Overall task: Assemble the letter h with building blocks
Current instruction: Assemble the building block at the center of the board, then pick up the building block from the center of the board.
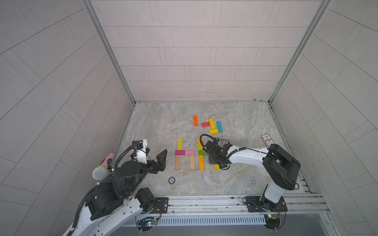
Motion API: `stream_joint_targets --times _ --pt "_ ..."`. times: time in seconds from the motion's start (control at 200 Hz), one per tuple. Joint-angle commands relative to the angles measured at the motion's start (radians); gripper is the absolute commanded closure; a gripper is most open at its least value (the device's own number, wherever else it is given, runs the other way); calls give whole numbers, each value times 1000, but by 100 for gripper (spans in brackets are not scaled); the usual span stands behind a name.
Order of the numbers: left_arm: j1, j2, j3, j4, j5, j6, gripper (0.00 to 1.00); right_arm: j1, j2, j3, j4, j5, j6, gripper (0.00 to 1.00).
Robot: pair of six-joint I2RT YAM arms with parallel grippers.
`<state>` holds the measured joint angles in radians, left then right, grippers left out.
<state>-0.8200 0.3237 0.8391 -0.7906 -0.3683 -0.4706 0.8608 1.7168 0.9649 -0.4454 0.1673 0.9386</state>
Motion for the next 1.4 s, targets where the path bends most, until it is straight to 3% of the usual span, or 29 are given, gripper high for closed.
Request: stream_joint_targets --times 0.0,0.41,0.695,0.861,0.971,1.161,1.396 --pt "7 8 -9 11 -17 18 0 -6 33 -2 -6 15 3 70" --pt "7 9 -9 11 -17 18 0 -6 30 -3 -3 17 3 47" --pt "9 11 -9 12 -15 19 0 -6 1 15 1 23 -10 44" --pt "11 13 -9 10 -15 18 0 -5 -83 29 -32 62 -26 39" --pt "11 10 -8 11 -17 19 0 -6 -195 31 -62 90 -42 31" --pt "14 9 -11 16 -9 21 0 -46 -352 58 -41 96 -179 25" --pt "17 22 -12 16 -14 21 0 -224 -133 280 -75 -46 -288 21"
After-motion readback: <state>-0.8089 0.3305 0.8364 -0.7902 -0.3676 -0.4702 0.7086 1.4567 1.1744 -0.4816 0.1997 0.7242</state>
